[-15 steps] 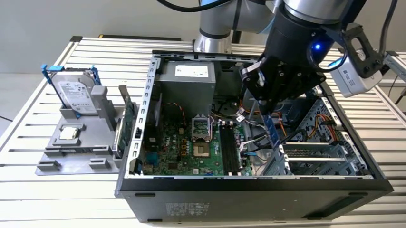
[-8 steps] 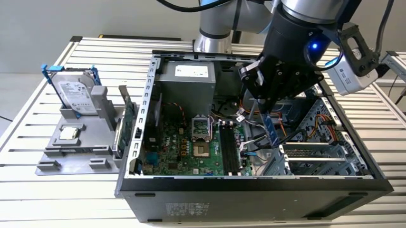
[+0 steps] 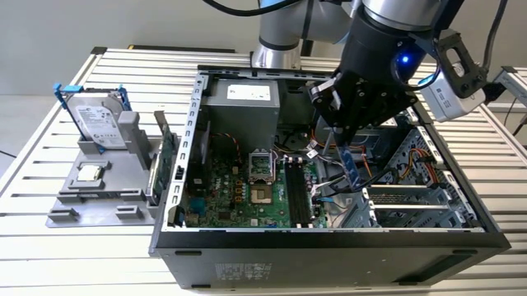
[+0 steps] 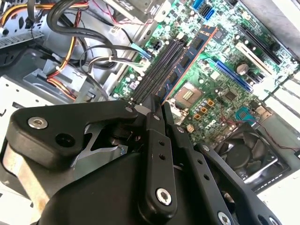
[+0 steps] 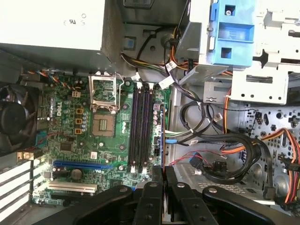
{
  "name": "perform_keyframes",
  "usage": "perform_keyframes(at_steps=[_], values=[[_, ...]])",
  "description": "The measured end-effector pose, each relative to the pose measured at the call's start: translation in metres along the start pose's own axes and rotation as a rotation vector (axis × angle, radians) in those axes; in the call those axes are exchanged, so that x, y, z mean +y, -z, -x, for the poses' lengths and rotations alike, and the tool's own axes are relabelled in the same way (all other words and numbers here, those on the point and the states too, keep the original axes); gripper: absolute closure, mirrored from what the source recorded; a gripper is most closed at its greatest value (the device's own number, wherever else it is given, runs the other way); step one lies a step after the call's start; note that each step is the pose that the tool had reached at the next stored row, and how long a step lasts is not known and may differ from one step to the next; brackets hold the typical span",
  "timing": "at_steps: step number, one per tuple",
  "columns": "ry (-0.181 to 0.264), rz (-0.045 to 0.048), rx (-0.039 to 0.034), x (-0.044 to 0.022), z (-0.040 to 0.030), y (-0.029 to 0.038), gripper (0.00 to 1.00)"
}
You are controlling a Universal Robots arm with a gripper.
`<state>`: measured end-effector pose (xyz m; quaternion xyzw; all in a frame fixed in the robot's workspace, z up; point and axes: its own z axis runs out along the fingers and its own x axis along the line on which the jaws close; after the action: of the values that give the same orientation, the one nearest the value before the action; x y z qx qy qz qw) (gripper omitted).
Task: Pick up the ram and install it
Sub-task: 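Insert the ram into the slot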
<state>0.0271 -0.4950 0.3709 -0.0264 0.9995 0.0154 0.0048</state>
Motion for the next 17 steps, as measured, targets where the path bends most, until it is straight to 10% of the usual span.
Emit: perform_keyframes(at_steps=[17], values=[[0.000, -0.0001, 0.0000, 0.0052, 0.0002, -0.0040, 1.00]])
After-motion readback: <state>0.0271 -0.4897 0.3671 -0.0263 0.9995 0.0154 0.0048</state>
